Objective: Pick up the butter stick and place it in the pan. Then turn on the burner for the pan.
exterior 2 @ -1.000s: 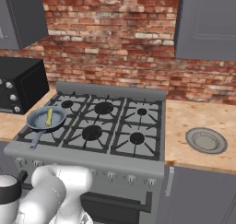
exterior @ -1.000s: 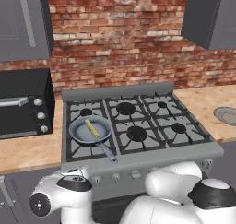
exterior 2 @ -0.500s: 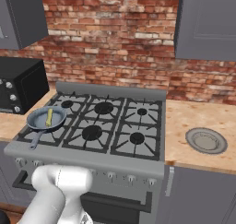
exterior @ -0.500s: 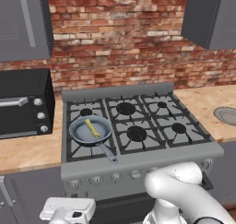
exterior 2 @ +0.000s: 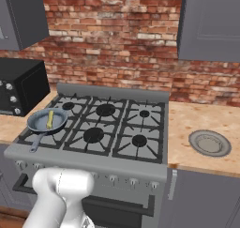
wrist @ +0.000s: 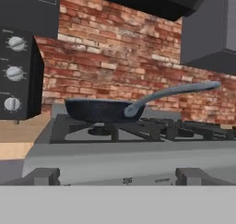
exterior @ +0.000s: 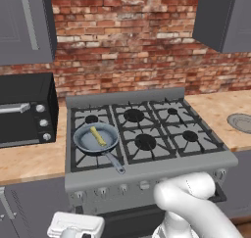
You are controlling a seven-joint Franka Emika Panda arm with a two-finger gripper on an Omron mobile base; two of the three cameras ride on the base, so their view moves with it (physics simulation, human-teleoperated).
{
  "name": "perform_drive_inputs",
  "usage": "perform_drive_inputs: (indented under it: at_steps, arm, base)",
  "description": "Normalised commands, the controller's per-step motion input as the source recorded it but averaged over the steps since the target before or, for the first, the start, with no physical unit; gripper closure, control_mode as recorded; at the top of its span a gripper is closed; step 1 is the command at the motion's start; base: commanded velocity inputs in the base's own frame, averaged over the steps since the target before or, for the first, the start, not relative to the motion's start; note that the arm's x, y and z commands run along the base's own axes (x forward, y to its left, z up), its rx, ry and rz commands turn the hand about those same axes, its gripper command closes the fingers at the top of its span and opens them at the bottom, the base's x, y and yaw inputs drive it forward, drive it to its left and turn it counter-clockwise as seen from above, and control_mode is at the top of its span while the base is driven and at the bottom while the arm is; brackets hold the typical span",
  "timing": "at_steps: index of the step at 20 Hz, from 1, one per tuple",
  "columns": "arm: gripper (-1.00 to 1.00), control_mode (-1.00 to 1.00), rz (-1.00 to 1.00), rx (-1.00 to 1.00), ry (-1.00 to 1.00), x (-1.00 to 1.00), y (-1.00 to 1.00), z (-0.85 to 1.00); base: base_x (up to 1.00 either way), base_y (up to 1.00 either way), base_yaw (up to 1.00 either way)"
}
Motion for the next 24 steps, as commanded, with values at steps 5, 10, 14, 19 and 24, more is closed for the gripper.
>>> perform_drive_inputs:
  at_steps: [5,10,14,19,24]
  arm:
    - [-1.0,-1.0,0.14,0.06,-0.09,0.11,-0.33,-0.14]
    - [-1.0,-1.0,0.2,0.11,-0.04,0.26,-0.31,-0.06]
    - [-1.0,-1.0,0.21,0.1,0.0,0.48,-0.14,-0.03]
    - [-1.0,-1.0,0.12,0.05,0.02,0.37,0.01,-0.15]
    - [-1.0,-1.0,0.04,0.0,0.0,0.13,0.06,-0.36]
  base:
    - [0.0,0.0,0.0]
    - [0.0,0.0,0.0]
    - [0.0,0.0,0.0]
    - [0.0,0.0,0.0]
    - [0.0,0.0,0.0]
